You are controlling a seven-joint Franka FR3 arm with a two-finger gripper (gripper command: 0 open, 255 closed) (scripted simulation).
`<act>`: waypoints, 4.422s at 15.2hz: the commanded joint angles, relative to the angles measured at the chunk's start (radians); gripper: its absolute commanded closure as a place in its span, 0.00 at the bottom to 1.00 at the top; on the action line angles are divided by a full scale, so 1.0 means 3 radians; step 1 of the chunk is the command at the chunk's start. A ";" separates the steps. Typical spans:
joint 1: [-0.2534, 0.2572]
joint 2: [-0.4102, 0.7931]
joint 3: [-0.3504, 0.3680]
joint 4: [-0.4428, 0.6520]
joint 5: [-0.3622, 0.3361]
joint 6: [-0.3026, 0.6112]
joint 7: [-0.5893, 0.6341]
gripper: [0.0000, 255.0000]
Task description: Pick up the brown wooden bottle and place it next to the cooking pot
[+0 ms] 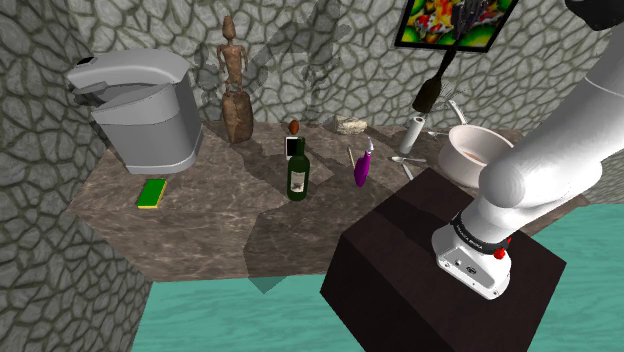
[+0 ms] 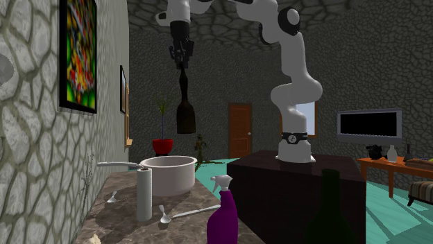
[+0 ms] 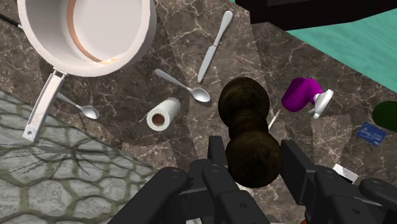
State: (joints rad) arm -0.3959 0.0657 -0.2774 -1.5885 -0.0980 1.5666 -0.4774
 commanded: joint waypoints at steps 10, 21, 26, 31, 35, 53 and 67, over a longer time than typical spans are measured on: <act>-0.0446 -0.0089 -0.0408 -0.0131 -0.0067 0.0149 -0.0844 1.00; -0.0444 -0.0118 -0.0408 -0.0657 -0.0086 0.0644 -0.0780 1.00; -0.0448 -0.0099 -0.0410 -0.0859 -0.0084 0.0863 -0.0760 1.00; -0.0453 -0.0060 -0.0414 -0.1040 -0.0077 0.1080 -0.0745 1.00; -0.0458 -0.0016 -0.0416 -0.1172 -0.0066 0.1252 -0.0737 1.00; -0.0495 0.0321 -0.0412 -0.1617 0.0040 0.2014 -0.0744 1.00; -0.0550 0.0724 -0.0363 -0.1802 0.0195 0.2580 -0.0798 1.00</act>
State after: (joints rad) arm -0.5596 0.2734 -0.3881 -2.1280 -0.0434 2.3292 -0.7156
